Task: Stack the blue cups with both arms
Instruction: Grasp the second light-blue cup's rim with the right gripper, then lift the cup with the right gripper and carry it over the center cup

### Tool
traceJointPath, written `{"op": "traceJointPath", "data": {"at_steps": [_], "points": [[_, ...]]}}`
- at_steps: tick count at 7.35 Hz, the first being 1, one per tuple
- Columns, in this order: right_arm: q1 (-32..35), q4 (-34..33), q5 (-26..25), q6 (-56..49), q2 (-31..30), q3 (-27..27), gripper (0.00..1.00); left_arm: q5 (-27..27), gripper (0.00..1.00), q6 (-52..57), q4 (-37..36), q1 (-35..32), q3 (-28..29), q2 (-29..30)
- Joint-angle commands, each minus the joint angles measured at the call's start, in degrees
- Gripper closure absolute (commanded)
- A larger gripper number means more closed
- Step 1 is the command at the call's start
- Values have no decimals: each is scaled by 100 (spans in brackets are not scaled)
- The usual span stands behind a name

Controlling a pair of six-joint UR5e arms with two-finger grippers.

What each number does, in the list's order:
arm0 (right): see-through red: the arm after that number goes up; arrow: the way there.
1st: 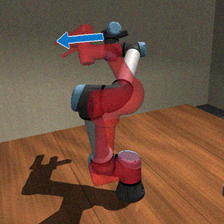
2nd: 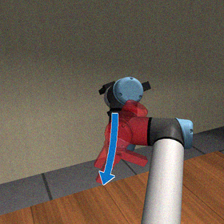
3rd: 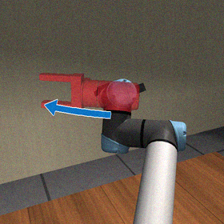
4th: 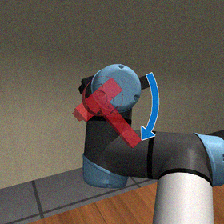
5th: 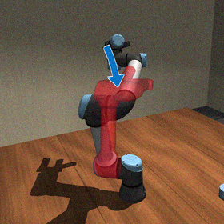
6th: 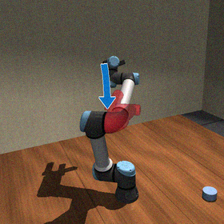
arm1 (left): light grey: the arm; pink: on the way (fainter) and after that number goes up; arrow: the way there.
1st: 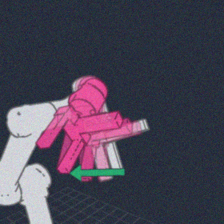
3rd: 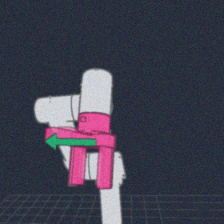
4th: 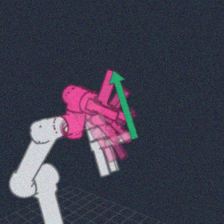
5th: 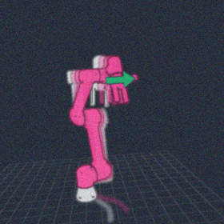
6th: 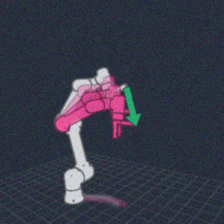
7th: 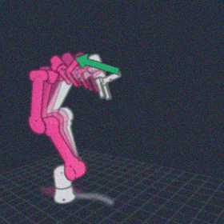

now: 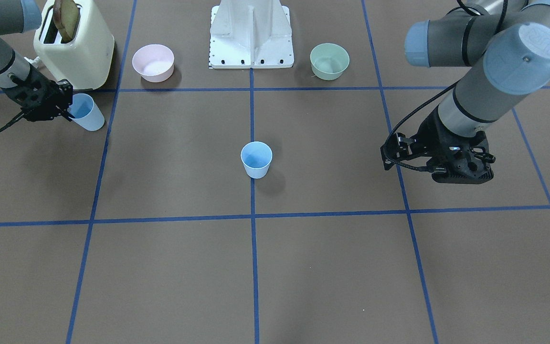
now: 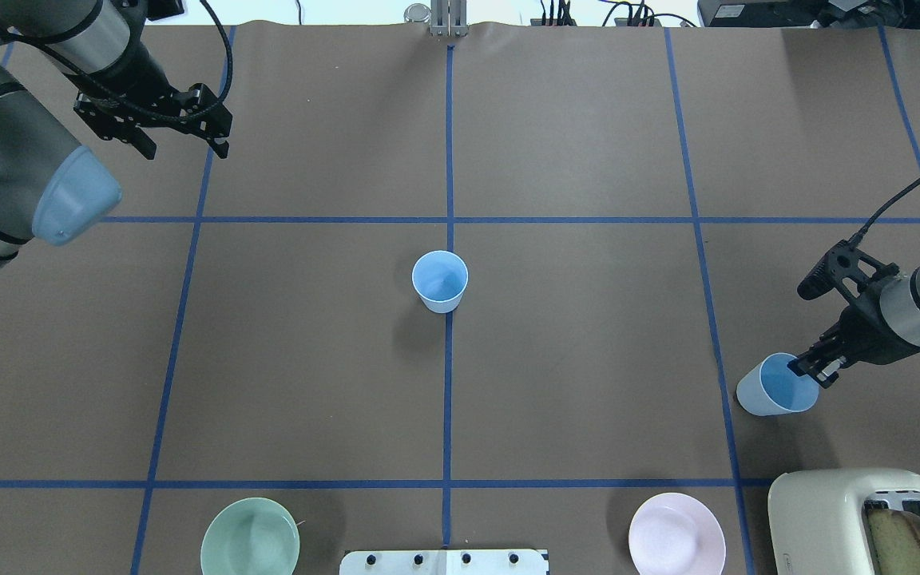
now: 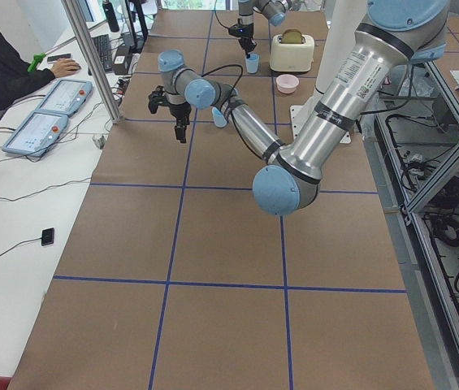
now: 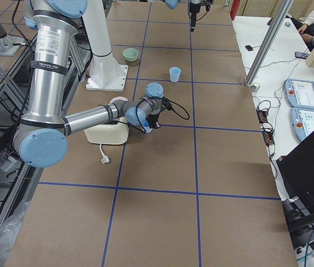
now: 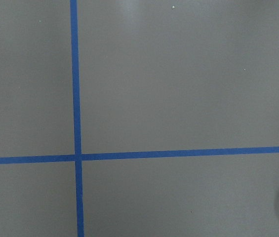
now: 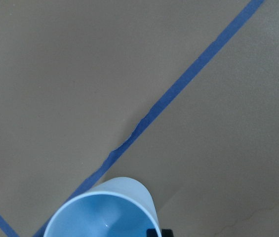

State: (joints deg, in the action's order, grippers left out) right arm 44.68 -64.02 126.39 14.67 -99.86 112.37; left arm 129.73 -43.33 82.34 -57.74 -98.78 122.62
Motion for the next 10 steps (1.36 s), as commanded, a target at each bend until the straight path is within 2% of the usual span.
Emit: {"op": "traceJointPath", "data": {"at_steps": [1,3,4,5,6,8,10], "points": [[137,-23,35,-52,10,-5,100,-9,3,0,1,0,-1,-1],[514,-41,341,-61,263,4,100,-9,3,0,1,0,-1,-1],[846,-354,682,-61,648,-5,100,-9,3,0,1,0,-10,-1],[1085,-1071,790,-26,1322,12,100,-9,3,0,1,0,-27,-36],[1113,-1678,712,114,1790,30,100,-9,3,0,10,0,-45,-71],[1096,-1991,554,1120,2450,-22,100,-26,3,0,10,0,-132,-150],[764,-2403,204,2263,3302,-67,100,-35,3,18,19,0,-168,-229]]}}
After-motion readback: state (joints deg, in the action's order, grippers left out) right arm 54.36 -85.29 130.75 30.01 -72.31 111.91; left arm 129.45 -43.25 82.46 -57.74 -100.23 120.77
